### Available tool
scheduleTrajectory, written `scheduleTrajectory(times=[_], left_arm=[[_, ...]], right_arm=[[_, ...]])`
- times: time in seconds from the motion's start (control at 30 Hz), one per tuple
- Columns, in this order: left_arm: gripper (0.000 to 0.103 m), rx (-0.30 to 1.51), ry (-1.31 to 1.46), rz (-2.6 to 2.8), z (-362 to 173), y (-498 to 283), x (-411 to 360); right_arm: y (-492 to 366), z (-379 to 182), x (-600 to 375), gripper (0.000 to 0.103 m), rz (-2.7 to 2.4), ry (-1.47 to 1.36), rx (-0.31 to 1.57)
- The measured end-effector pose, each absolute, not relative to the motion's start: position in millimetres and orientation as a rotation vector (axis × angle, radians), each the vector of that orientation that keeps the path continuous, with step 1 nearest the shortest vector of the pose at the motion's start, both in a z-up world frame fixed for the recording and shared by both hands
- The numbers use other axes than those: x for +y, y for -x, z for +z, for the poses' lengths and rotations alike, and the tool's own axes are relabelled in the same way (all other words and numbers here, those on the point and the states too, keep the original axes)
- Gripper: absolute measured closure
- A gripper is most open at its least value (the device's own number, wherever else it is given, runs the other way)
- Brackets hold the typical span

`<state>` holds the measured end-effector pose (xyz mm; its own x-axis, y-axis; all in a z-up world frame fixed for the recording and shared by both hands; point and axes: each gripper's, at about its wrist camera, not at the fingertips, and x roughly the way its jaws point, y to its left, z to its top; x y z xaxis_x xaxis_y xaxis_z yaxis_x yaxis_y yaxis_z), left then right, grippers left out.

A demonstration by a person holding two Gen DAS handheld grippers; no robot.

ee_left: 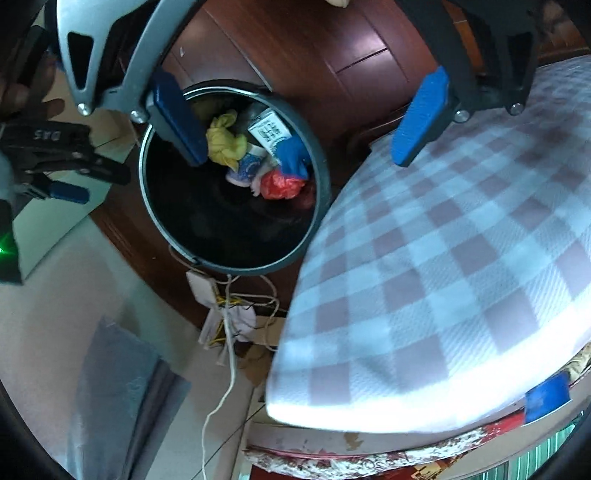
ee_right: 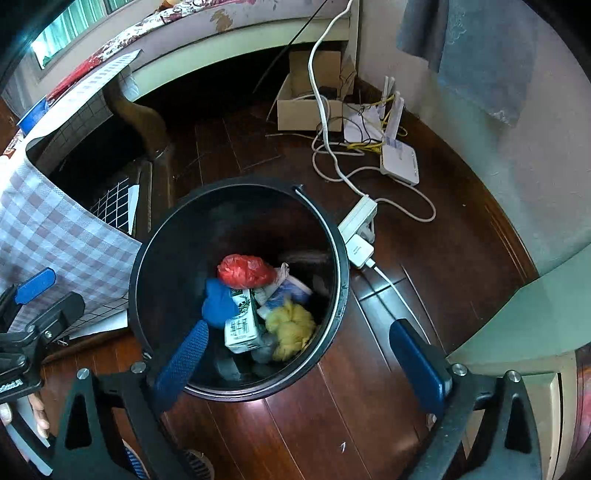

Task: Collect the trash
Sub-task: 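Open both tools over the bin to drop the cloths, then move both open tools back over the table items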

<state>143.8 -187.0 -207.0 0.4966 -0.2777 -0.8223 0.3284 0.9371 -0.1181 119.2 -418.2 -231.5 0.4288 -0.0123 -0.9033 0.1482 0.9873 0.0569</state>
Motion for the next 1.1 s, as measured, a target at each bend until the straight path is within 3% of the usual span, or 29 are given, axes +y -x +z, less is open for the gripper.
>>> scheduleTrajectory(times=[1.1], left_arm=[[0.003,0.907,-0.062,-0.321,-168,-124,-155]], right_arm=[[-99,-181,-364,0.002,-0.057,-0.061,1.008]])
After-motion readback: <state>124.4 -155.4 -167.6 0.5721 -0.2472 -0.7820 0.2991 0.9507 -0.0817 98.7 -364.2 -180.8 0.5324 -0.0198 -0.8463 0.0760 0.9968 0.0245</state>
